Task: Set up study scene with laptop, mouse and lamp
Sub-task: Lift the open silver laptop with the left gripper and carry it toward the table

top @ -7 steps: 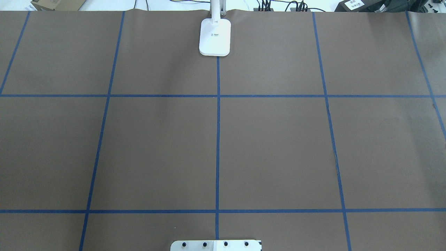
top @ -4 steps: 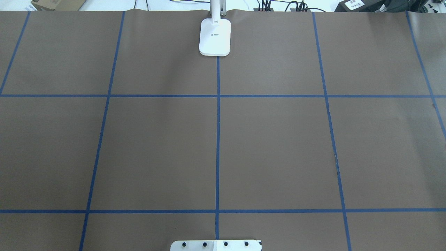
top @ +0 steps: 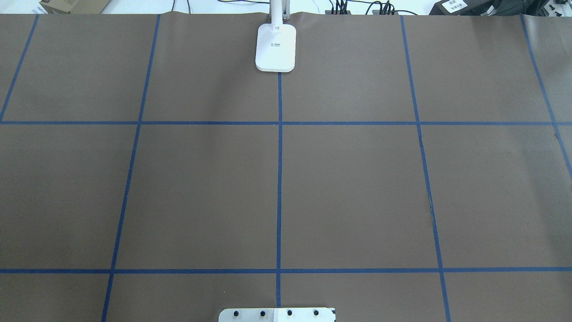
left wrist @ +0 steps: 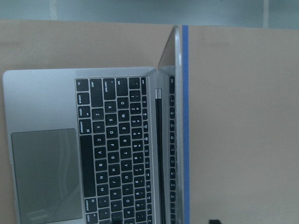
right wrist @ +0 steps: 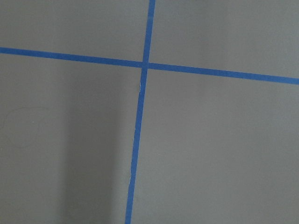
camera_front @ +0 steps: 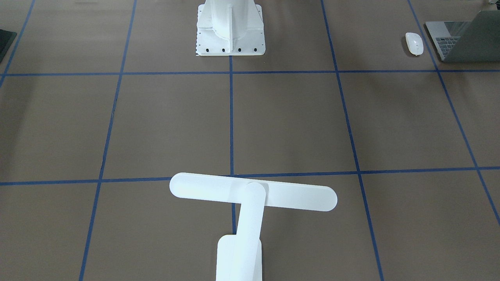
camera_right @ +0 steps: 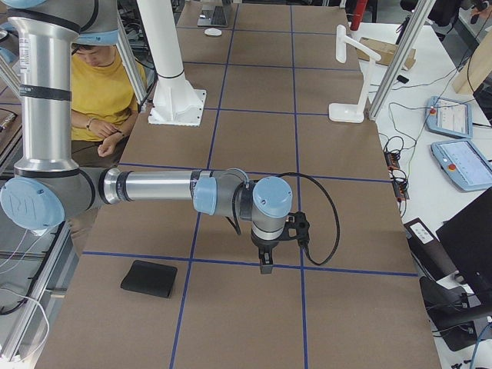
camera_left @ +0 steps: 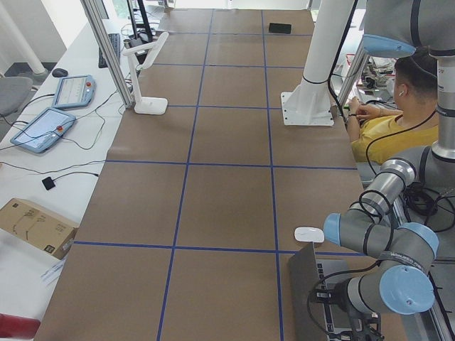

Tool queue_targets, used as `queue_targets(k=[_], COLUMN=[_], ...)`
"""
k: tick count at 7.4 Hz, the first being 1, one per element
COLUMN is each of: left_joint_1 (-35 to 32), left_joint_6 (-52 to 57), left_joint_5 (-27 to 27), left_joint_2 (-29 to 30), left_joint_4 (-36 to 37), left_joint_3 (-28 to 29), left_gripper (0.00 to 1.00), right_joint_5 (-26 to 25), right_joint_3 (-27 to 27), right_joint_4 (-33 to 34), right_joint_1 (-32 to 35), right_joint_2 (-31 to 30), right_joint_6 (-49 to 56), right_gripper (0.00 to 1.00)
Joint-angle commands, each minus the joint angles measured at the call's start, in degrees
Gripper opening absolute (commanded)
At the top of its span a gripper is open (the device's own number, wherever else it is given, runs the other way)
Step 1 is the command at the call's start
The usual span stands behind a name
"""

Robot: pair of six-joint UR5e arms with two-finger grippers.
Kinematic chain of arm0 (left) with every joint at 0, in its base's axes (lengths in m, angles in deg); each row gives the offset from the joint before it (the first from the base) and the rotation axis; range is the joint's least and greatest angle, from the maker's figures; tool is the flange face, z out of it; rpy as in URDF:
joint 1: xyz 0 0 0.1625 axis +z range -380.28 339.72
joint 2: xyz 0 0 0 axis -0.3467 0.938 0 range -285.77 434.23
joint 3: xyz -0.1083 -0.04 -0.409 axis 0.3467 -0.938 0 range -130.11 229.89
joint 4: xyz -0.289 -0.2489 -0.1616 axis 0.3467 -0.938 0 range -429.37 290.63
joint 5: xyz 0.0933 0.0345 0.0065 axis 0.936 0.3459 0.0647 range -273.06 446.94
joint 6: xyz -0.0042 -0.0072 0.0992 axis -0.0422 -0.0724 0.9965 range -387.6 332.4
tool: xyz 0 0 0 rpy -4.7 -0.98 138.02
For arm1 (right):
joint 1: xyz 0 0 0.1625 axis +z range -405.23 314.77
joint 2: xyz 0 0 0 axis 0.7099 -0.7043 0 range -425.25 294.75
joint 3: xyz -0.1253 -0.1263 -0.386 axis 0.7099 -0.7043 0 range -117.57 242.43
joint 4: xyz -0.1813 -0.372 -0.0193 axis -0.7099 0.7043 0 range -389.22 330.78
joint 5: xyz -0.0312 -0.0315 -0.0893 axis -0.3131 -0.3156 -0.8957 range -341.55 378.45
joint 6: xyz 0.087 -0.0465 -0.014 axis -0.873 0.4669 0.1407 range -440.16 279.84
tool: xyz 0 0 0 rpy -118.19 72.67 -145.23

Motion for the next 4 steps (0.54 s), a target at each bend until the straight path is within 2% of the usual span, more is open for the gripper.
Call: queue_targets(k=[1,4], left_joint_1=[-0.01,-0.01], left_joint_6=[-0.13,-0.21], left_joint_5=[-1.5,-1.5], left_joint_2=[0.0,0.09], left_joint_4=[-0.12,-0.12], left_joint_3=[0.03,-0.76], left_gripper=[0.01,0.0], right_joint_5=[0.0,0.0], right_joint_3=[-0.01,-0.01], right_joint_4=[0.0,0.0], right_joint_1=[0.0,0.0], right_joint_2=[-0.02,-0.02], right_joint_6=[0.0,0.0], right_gripper=[1.0,1.0])
